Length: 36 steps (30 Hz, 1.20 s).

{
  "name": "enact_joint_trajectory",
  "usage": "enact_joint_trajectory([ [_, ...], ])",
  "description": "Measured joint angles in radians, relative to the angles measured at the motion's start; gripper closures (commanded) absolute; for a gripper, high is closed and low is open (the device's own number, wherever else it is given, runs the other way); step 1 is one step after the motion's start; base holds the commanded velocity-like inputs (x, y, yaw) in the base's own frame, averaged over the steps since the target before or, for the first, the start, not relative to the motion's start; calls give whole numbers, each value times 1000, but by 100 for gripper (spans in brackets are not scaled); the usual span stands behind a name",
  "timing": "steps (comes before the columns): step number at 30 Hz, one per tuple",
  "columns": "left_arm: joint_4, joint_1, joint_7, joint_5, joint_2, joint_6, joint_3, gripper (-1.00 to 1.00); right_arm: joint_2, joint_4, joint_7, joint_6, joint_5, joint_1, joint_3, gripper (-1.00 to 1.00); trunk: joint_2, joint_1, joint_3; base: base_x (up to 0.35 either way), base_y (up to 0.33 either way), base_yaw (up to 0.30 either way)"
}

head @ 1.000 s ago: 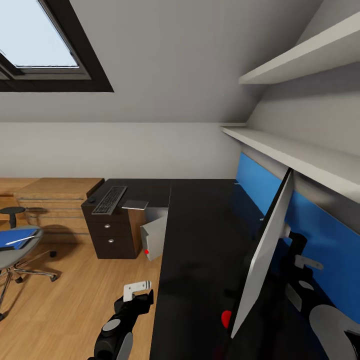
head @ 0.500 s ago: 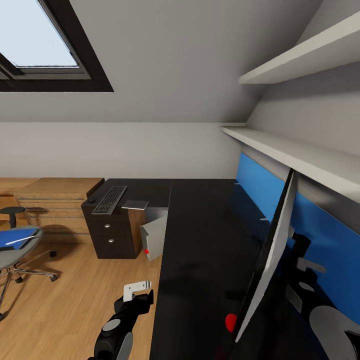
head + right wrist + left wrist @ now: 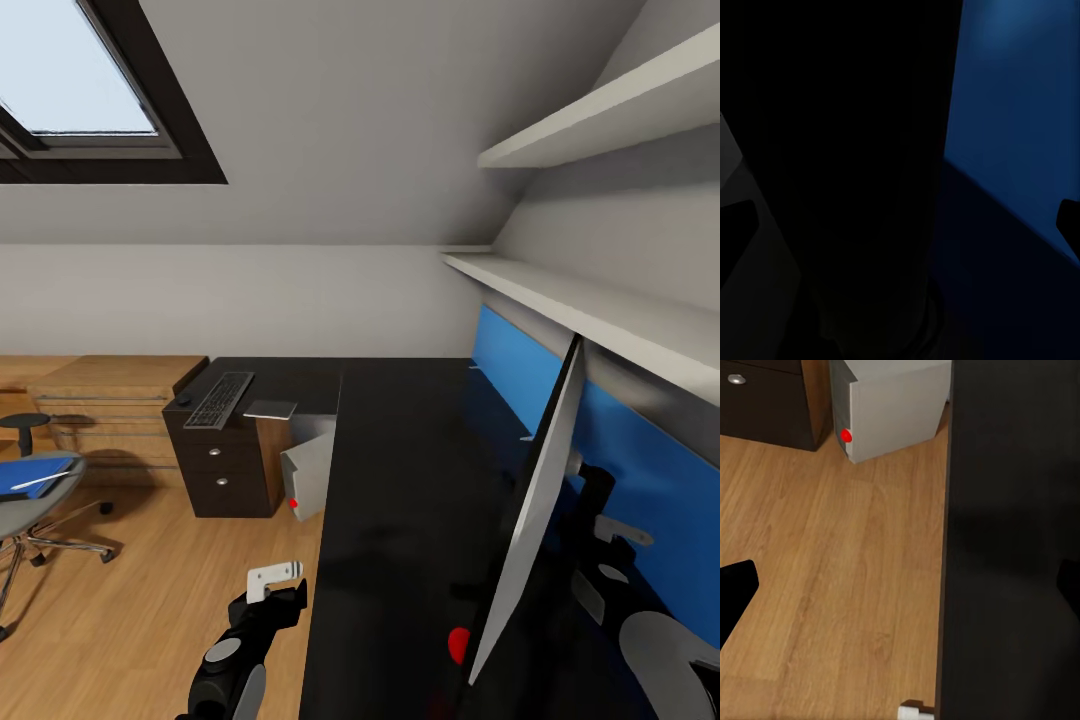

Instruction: In the bedroom, organize the workspace by keeping the computer under the desk, ensuring the monitor is on the desk, placing the keyboard on the desk next to the monitor, placing the mouse on the desk next to the keyboard, moving the folder from the swivel chair onto the desk next to the mouse, stacking the notebook on top of the folder with the pen on top of the notebook, and positioning the swivel chair next to the desk.

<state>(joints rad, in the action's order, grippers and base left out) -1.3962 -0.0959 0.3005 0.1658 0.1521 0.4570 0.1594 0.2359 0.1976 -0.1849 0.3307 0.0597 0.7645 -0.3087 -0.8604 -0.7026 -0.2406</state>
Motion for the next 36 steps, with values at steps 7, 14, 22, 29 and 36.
enact_joint_trajectory([
  [7, 0, 0, 0, 0, 0, 0, 0, -100, -1, 0, 0, 0, 0, 0, 0, -100, 0, 0, 0, -53, 0, 0],
  [14, 0, 0, 0, 0, 0, 0, 0, -100, -1, -1, 1, 0, 0, 0, 0, -100, 0, -1, 0, -289, 0, 0],
  [22, 0, 0, 0, 0, 0, 0, 0, -100, -3, 2, 2, 0, 0, 0, 0, -100, 0, -1, 0, -332, 0, 0],
  [29, 2, 0, 0, 0, 0, 1, -1, -100, -40, 97, -3, -60, -1, -2, 3, -100, 0, 0, 0, -299, 0, 0],
  [36, 2, 0, 0, 0, 0, 1, 0, -100, -115, 682, -45, -489, -1, -228, 2, -100, 0, 0, 0, -78, 0, 0],
])
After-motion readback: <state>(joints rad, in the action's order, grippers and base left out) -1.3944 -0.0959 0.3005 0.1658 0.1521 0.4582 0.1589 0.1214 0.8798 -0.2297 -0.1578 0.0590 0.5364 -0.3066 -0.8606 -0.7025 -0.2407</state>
